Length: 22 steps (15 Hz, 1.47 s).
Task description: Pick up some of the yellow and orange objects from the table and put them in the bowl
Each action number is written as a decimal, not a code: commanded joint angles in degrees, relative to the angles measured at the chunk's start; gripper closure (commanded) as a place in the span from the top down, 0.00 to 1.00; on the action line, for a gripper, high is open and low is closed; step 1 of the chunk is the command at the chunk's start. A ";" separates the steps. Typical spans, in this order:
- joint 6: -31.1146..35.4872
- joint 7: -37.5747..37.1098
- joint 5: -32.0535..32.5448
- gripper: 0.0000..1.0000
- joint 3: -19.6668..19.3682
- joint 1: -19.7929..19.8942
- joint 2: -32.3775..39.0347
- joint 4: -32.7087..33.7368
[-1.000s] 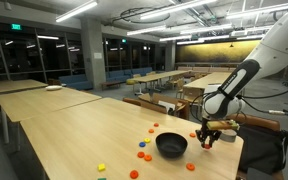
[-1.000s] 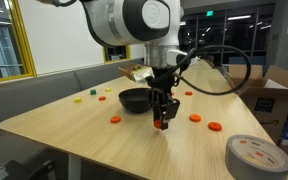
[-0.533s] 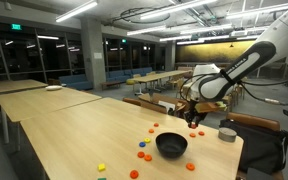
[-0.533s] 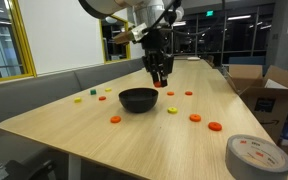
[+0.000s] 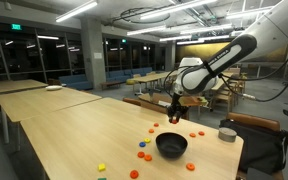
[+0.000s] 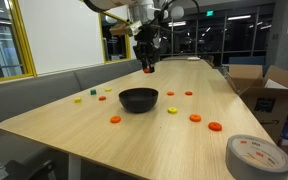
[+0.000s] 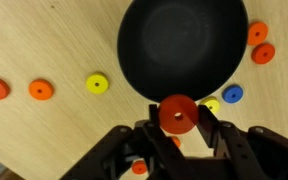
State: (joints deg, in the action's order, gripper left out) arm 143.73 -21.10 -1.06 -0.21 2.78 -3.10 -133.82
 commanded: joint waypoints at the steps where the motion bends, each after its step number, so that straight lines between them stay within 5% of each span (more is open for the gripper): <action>1: 0.01 8.90 -10.25 0.18 -0.11 -1.60 6.22 4.74; 5: -3.10 16.36 -18.17 0.18 0.47 -1.25 9.85 6.67; 10: -7.22 18.00 -18.76 0.18 0.37 -1.03 12.02 8.17; 12: -8.97 16.18 -17.46 0.69 0.18 -1.34 11.86 8.16; 14: -9.74 14.63 -16.06 0.73 0.12 -1.84 10.74 7.22; 18: -9.12 10.44 -10.74 0.99 0.49 -3.81 6.78 3.67; 22: -8.51 0.87 -0.15 1.00 1.75 -6.91 0.48 -2.86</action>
State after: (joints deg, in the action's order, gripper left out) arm 135.28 -13.15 -7.49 0.36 -2.21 4.24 -130.65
